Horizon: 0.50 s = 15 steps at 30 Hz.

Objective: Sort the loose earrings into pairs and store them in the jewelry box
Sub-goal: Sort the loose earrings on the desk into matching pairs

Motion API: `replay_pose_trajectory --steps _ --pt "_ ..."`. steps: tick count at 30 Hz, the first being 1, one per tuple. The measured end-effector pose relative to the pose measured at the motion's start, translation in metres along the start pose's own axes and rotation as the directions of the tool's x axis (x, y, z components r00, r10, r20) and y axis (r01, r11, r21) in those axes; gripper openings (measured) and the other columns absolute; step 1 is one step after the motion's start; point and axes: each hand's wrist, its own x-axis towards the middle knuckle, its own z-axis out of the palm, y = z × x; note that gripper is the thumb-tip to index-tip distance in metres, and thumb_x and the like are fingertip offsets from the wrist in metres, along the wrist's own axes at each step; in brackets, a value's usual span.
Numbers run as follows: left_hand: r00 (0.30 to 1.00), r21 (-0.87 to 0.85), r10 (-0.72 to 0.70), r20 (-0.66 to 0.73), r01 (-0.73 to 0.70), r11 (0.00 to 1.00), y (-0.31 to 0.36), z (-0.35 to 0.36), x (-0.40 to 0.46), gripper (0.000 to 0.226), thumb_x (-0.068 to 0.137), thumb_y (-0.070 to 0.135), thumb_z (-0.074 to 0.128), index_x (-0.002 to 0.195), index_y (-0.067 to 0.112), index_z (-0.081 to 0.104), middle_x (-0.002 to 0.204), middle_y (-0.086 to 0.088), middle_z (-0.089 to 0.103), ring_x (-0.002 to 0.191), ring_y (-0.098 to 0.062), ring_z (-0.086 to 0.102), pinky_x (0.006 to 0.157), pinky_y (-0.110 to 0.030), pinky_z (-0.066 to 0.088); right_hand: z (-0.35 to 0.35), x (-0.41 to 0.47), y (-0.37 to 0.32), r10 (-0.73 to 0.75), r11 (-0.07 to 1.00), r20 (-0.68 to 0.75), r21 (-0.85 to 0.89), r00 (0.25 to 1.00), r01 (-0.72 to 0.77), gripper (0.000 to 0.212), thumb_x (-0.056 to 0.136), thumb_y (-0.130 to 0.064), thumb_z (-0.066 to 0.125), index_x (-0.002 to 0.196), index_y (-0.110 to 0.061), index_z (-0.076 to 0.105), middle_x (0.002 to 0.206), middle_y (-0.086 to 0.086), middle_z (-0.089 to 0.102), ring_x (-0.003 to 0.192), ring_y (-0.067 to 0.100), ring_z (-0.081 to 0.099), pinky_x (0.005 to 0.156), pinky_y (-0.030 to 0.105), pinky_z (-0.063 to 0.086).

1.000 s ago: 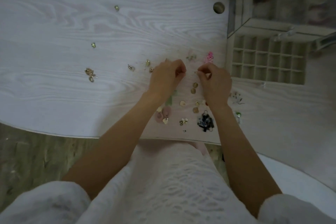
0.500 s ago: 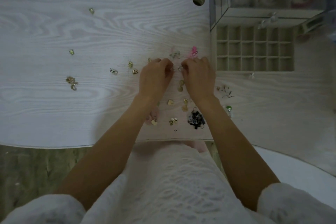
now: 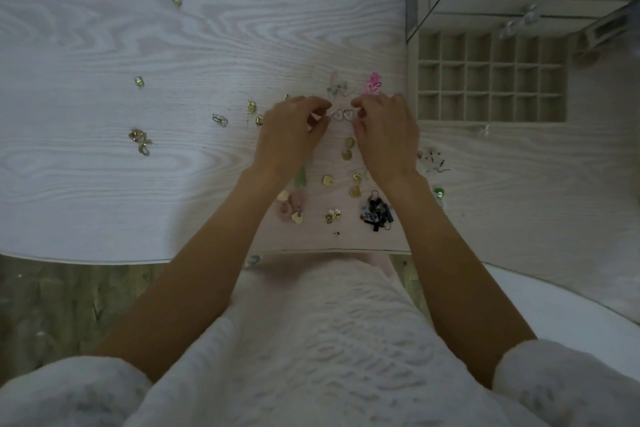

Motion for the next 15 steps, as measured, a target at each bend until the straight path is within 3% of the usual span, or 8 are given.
replay_pose_trajectory --steps 2,5,9,15 --pt "0.999 -0.012 0.054 -0.002 -0.054 0.998 -0.008 -0.013 -0.01 0.018 0.088 0.021 0.059 0.103 0.015 0.069 0.093 -0.001 0.069 0.071 -0.009 0.06 0.072 -0.027 0.053 -0.007 -0.009 0.004 -0.032 0.999 -0.045 0.037 0.998 0.034 0.026 0.089 -0.008 0.054 0.113 -0.013 0.063 0.106 0.008 0.064 0.104 0.026 0.05 0.081 0.03 0.039" --pt "0.993 0.037 0.112 -0.041 -0.111 0.993 -0.021 -0.03 -0.031 0.016 0.088 0.023 0.059 0.1 0.018 0.07 0.09 0.001 0.069 0.072 -0.012 0.061 0.064 -0.027 0.051 -0.016 -0.027 0.012 -0.08 0.994 -0.091 0.073 0.993 0.087 0.021 0.085 -0.005 0.055 0.103 -0.011 0.066 0.097 0.008 0.064 0.095 0.027 0.053 0.085 0.03 0.036" --pt "0.98 0.162 0.199 0.01 -0.198 0.967 -0.016 -0.027 -0.05 0.019 0.079 0.019 0.068 0.098 0.017 0.07 0.087 0.002 0.07 0.082 -0.02 0.058 0.073 -0.024 0.043 -0.02 -0.055 0.02 -0.077 0.996 -0.086 0.035 0.993 0.081 0.011 0.082 -0.007 0.061 0.091 -0.012 0.066 0.087 0.006 0.064 0.088 0.027 0.053 0.083 0.029 0.033" --pt "0.962 0.261 0.231 0.148 -0.263 0.929 -0.003 -0.001 -0.061 0.029 0.07 0.017 0.076 0.098 0.016 0.069 0.092 -0.005 0.067 0.088 -0.03 0.055 0.077 -0.04 0.047 -0.009 -0.093 0.024 -0.015 0.999 -0.066 -0.048 0.998 0.012 0.01 0.074 -0.01 0.07 0.082 -0.011 0.066 0.079 0.009 0.059 0.08 0.031 0.054 0.079 0.04 0.044"
